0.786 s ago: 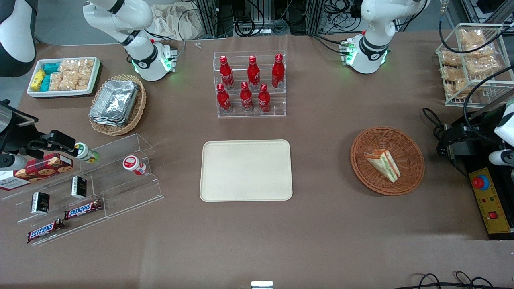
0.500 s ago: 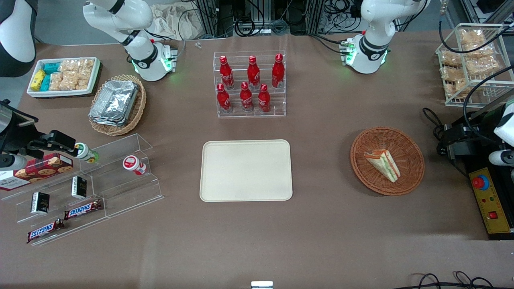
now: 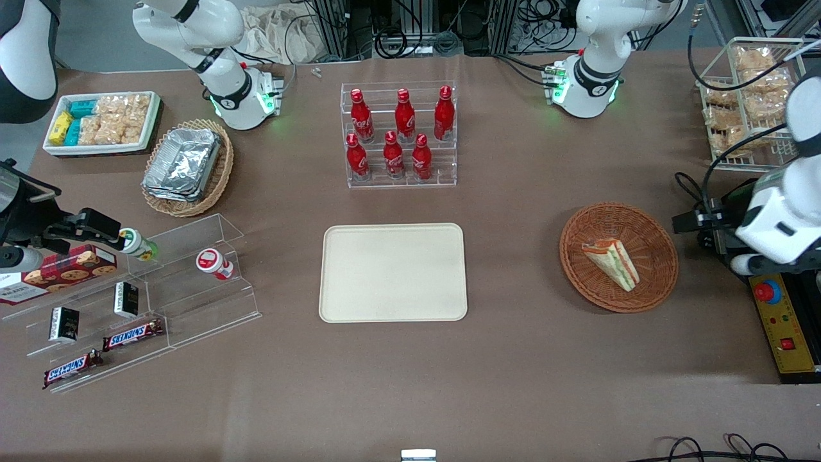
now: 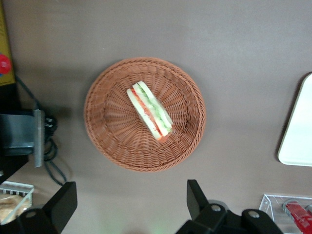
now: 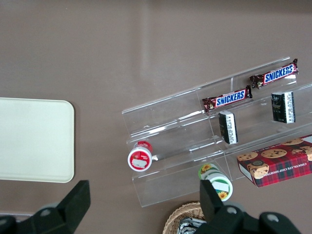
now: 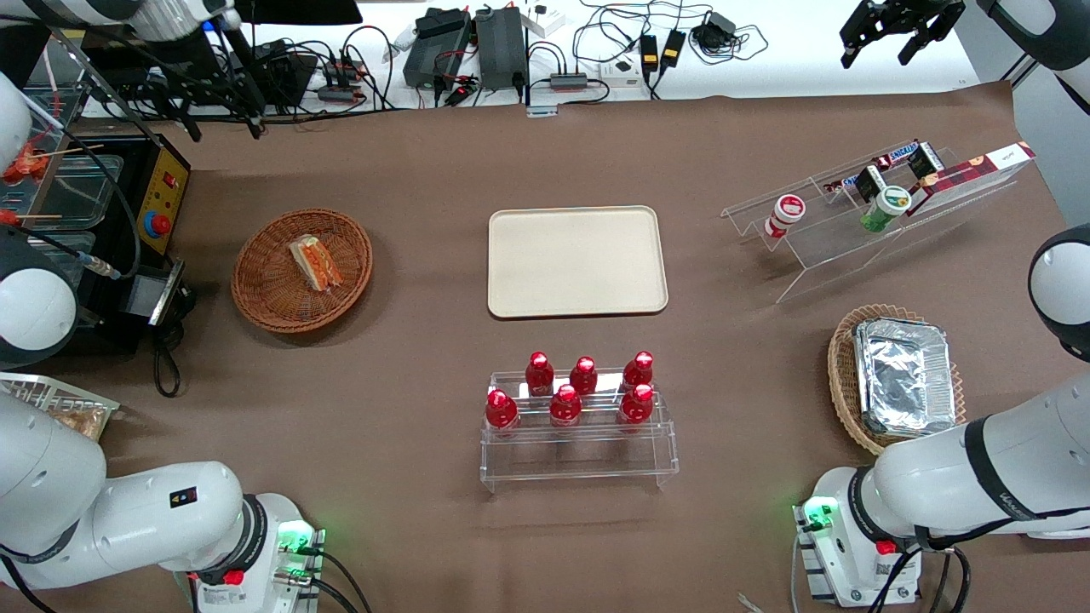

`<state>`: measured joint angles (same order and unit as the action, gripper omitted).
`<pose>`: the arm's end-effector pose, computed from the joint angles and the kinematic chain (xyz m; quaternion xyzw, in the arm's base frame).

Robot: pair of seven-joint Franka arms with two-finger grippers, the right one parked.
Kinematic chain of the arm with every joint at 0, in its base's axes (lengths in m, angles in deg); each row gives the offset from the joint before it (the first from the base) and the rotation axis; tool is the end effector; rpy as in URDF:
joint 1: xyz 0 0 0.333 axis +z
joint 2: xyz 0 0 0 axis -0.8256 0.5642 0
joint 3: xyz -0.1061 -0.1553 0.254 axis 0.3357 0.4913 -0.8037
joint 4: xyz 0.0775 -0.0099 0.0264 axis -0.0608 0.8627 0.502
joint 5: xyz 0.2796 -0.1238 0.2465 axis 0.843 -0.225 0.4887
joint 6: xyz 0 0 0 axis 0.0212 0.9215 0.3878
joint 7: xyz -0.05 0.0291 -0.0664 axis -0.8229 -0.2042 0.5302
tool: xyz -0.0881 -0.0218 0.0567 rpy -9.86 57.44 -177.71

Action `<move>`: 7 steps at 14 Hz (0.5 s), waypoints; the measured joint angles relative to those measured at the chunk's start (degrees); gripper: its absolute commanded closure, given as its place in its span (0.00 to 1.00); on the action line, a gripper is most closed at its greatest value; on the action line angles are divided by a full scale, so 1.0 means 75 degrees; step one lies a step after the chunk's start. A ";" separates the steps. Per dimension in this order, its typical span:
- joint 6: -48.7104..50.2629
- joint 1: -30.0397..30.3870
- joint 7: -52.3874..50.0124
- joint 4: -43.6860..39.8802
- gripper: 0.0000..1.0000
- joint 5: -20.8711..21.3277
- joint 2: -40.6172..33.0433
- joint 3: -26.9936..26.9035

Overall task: Place sandwich from basket to tray
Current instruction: 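Move the left gripper over the wrapped sandwich in the wicker basket, then lower the open left gripper around the sandwich and close it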

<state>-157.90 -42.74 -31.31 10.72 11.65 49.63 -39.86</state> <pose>0.6100 -0.0282 0.5138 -0.9953 -0.0468 0.0852 0.0018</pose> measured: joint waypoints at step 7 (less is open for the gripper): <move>-0.3088 -0.0007 -0.0784 0.2894 0.00 -0.0057 -0.0431 0.0021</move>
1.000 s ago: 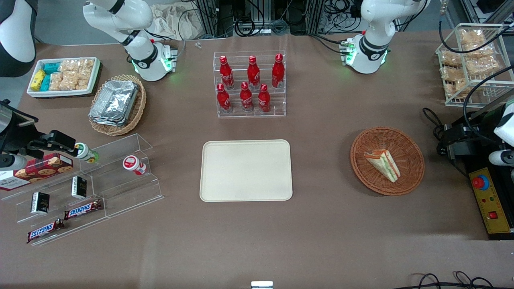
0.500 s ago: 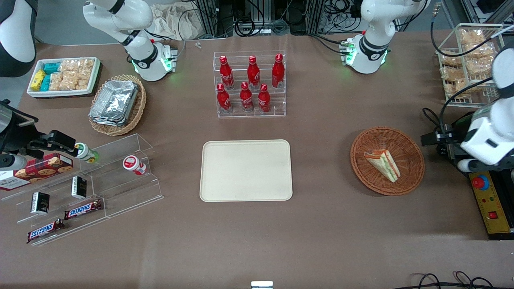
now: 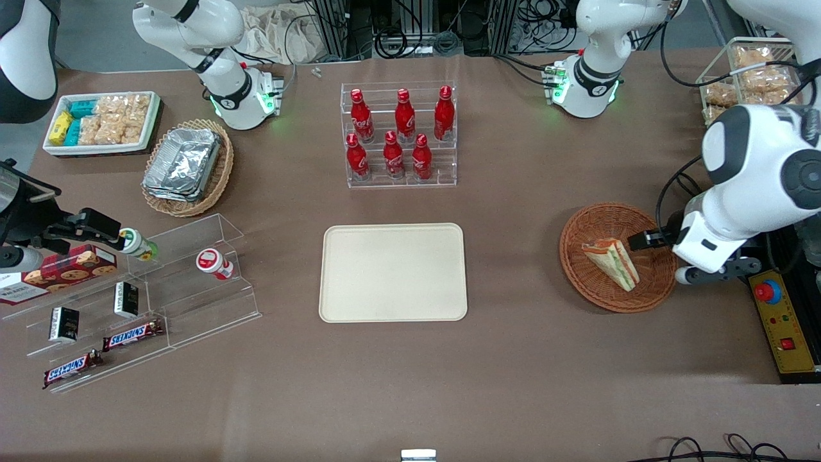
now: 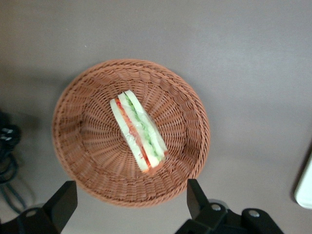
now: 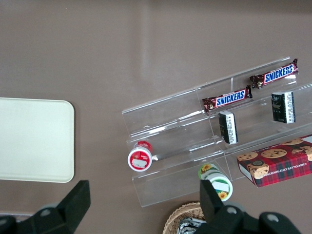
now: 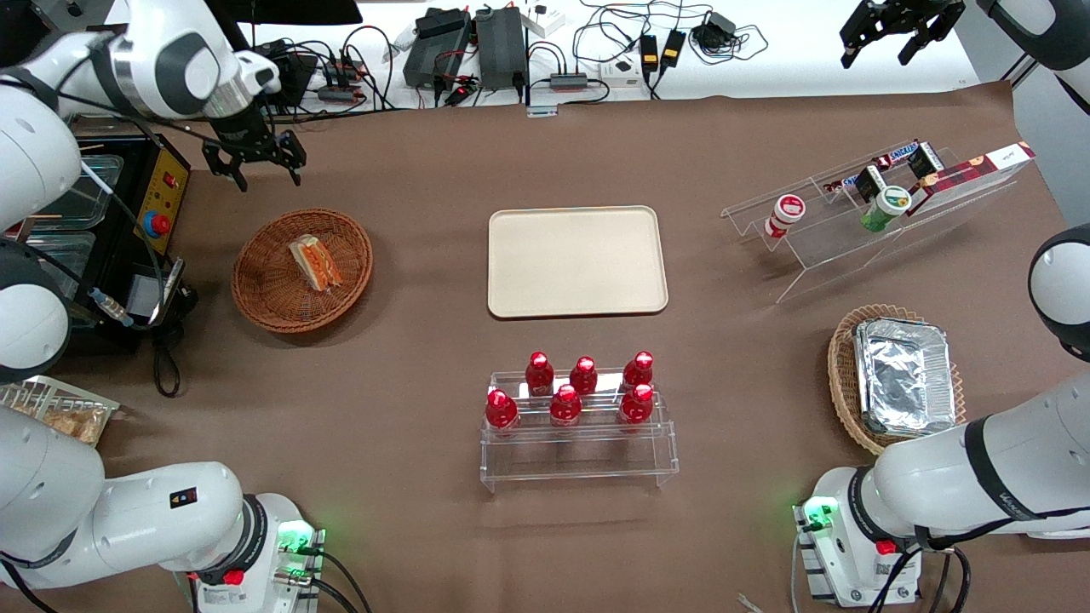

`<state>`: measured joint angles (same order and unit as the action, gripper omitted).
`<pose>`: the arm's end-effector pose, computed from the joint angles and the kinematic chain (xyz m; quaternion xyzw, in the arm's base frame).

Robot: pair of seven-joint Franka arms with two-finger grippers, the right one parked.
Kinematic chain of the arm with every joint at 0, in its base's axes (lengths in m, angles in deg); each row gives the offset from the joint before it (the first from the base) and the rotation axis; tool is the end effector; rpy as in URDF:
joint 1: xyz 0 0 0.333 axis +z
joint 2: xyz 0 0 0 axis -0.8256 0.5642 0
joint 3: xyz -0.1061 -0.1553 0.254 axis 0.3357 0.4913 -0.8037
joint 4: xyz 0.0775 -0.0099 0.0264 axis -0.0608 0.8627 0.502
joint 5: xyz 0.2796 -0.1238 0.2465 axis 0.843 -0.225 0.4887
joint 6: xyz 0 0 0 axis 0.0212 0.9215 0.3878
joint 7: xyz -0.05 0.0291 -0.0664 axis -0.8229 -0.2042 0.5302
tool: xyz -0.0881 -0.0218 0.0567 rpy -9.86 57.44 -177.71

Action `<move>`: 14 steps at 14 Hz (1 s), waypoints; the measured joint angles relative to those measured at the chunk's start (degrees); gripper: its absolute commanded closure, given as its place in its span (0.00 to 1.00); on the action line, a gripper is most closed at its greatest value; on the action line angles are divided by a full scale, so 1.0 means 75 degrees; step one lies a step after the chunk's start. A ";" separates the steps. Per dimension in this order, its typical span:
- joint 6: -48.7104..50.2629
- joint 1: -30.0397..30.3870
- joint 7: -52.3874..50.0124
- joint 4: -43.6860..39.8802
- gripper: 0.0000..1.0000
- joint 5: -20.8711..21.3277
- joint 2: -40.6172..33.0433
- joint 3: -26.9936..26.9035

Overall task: Place sandwich from basket to tray
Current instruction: 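Lower the open left gripper around the sandwich and close it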

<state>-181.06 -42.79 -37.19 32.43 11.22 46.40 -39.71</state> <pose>0.5853 -0.0418 0.4018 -0.9950 -0.0893 0.0455 0.0014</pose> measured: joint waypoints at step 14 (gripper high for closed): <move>-0.3197 0.0038 -0.2364 0.1969 0.13 -0.0030 0.0815 -0.0110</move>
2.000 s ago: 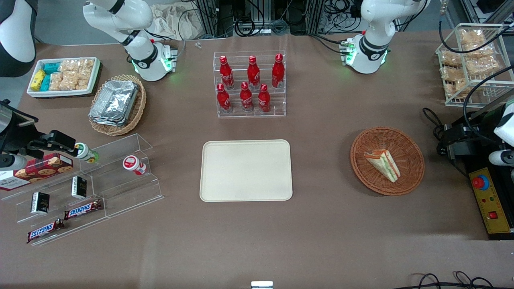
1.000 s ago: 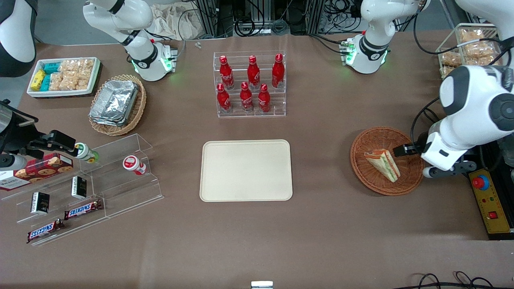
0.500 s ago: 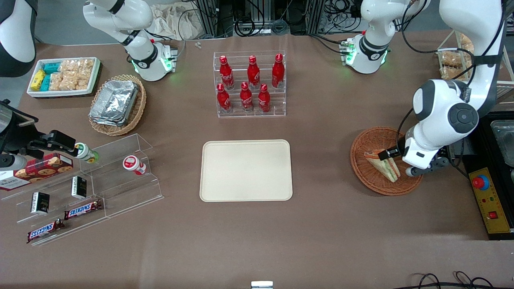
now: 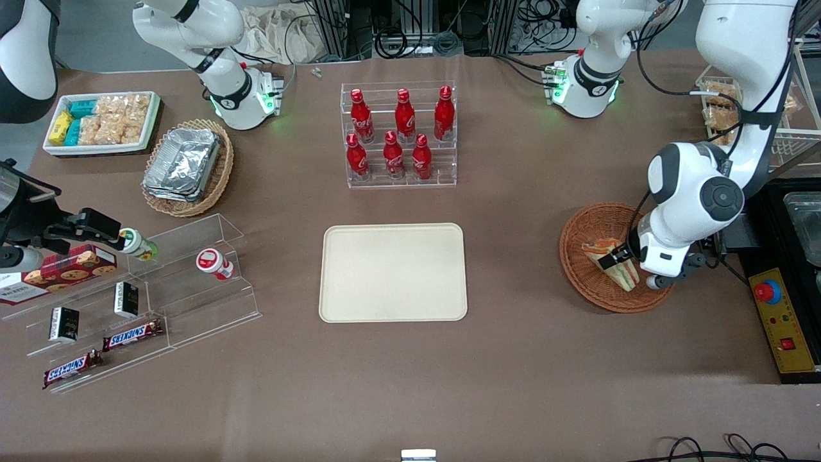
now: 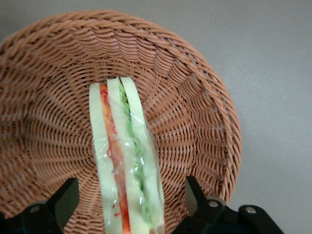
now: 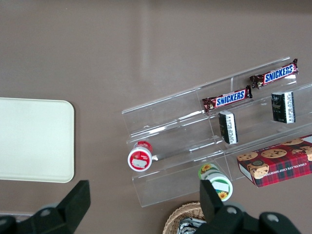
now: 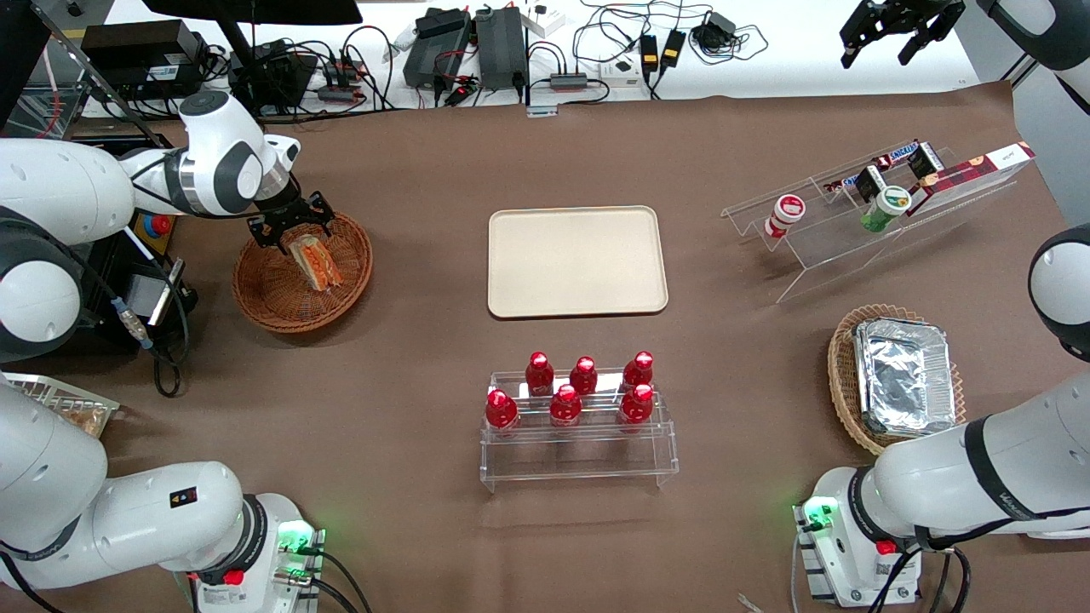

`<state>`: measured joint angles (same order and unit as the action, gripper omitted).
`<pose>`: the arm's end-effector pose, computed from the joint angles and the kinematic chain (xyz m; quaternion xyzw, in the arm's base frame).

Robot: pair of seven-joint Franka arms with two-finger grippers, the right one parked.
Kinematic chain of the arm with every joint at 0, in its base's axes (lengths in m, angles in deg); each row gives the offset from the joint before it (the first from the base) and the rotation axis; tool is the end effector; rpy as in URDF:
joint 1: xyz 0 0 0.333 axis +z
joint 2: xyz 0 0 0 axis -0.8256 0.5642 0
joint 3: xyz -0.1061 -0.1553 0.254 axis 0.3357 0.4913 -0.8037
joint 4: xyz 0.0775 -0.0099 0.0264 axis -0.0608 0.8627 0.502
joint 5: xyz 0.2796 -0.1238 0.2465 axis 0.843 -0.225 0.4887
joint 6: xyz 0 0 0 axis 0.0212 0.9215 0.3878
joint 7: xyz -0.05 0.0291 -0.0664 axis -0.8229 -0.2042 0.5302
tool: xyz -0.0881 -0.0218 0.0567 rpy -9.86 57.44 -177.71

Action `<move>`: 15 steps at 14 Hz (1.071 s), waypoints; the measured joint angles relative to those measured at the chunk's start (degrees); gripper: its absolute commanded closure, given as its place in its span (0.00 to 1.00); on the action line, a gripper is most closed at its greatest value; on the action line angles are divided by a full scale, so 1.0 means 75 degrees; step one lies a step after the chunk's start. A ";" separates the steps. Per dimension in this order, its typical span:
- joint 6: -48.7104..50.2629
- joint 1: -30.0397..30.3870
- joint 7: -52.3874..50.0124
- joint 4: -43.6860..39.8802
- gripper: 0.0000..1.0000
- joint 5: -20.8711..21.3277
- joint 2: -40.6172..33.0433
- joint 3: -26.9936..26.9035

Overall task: Place sandwich from basket to tray
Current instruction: 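Lower the open left gripper around the sandwich and close it, then lift the sandwich out of the basket with the left gripper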

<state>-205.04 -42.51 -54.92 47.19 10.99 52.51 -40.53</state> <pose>0.5573 -0.0366 0.2664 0.9678 0.2497 -0.0237 0.0210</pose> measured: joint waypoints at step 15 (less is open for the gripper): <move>0.4341 -0.0030 -0.0497 -0.2738 0.98 -0.0003 -0.0784 0.0428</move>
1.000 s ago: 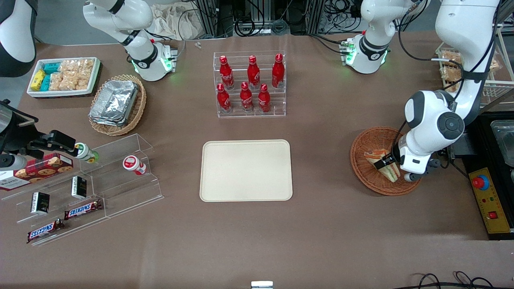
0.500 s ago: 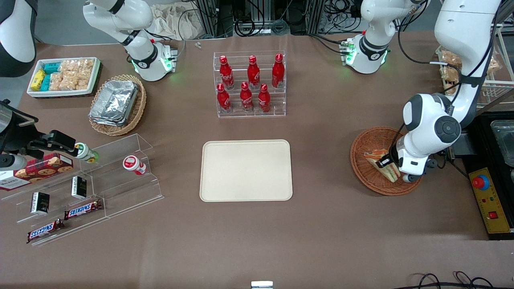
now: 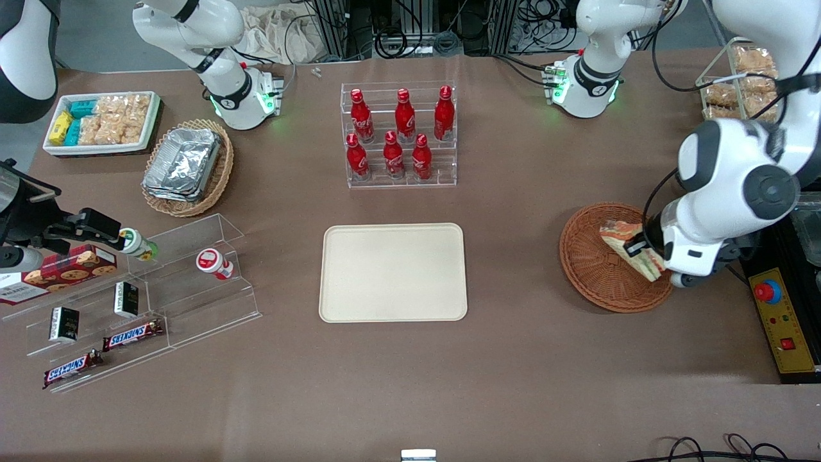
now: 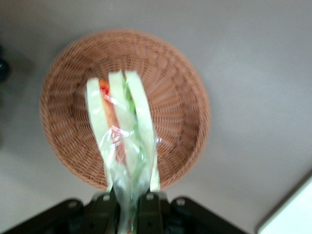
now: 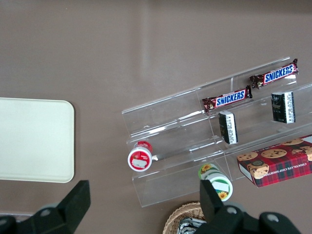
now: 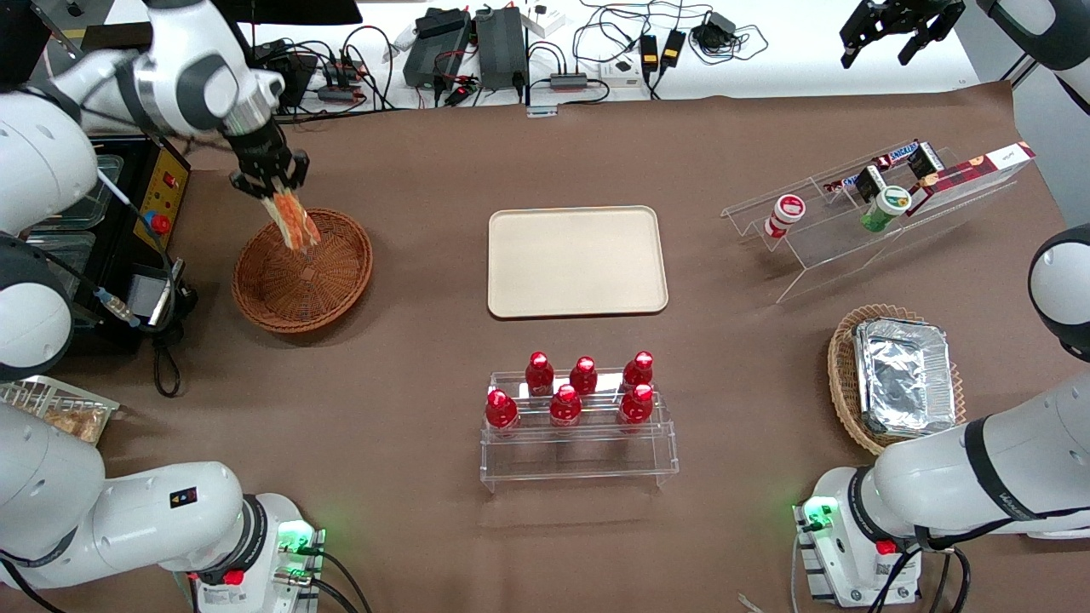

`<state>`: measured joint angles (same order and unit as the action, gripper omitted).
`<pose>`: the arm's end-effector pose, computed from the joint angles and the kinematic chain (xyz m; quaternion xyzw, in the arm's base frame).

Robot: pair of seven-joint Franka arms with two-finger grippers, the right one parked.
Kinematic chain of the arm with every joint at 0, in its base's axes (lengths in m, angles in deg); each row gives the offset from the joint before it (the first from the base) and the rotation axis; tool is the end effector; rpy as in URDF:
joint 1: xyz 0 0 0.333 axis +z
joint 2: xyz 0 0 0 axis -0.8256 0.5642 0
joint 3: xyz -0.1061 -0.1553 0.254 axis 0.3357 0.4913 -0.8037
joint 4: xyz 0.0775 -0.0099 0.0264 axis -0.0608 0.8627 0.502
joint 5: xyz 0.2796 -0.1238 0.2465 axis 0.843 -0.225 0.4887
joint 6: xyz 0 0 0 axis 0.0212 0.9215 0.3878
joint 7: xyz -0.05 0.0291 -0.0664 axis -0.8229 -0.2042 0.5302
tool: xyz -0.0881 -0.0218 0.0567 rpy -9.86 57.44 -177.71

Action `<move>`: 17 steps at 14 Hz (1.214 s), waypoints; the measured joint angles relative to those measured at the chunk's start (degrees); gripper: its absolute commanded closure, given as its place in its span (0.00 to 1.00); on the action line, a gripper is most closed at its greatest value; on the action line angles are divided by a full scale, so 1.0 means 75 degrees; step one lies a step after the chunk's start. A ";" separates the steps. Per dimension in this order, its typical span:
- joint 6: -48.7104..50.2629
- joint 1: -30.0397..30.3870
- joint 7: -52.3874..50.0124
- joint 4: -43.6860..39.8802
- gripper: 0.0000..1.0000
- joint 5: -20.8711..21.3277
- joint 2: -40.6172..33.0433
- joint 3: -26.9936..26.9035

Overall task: Place sandwich from basket to tray
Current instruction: 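Lift the sandwich out of the basket with the left gripper, then carry the sandwich over the cream tray with the left gripper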

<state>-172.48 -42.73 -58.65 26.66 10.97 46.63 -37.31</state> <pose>0.5876 -0.0628 0.4355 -0.9642 -0.2554 0.0695 0.0156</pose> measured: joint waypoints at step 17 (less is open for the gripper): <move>-0.0825 -0.1937 0.0080 -0.1607 1.00 0.0526 0.2073 0.2084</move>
<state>-178.67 -57.26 -58.05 14.61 14.92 62.18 -21.69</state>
